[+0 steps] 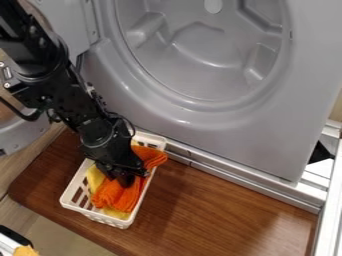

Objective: Pick up orange cloth and place it inside basket

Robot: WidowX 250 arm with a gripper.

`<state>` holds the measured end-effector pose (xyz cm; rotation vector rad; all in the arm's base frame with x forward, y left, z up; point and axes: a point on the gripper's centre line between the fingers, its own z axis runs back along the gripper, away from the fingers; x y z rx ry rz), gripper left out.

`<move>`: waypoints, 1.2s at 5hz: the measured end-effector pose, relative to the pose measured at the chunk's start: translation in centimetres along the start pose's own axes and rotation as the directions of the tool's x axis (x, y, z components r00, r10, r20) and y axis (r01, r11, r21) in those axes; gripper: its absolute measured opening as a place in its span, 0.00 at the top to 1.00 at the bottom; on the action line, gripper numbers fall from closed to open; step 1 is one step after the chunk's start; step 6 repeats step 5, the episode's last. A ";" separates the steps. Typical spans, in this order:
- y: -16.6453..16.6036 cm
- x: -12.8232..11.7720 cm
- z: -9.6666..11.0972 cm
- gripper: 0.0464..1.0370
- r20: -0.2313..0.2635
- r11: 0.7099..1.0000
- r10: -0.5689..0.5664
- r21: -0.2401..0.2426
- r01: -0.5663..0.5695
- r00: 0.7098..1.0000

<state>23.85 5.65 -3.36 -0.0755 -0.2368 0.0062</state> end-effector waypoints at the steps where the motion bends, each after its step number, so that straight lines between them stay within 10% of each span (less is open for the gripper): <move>1: -0.1 -0.2 0.4 0.48 -0.019 1.000 -0.001 0.000 0.001 1.000; 3: -0.8 0.3 1.9 0.03 -0.020 1.000 -0.013 -0.027 0.012 1.000; 6: -2.7 1.5 6.8 0.04 -0.021 0.995 -0.104 -0.009 0.104 0.994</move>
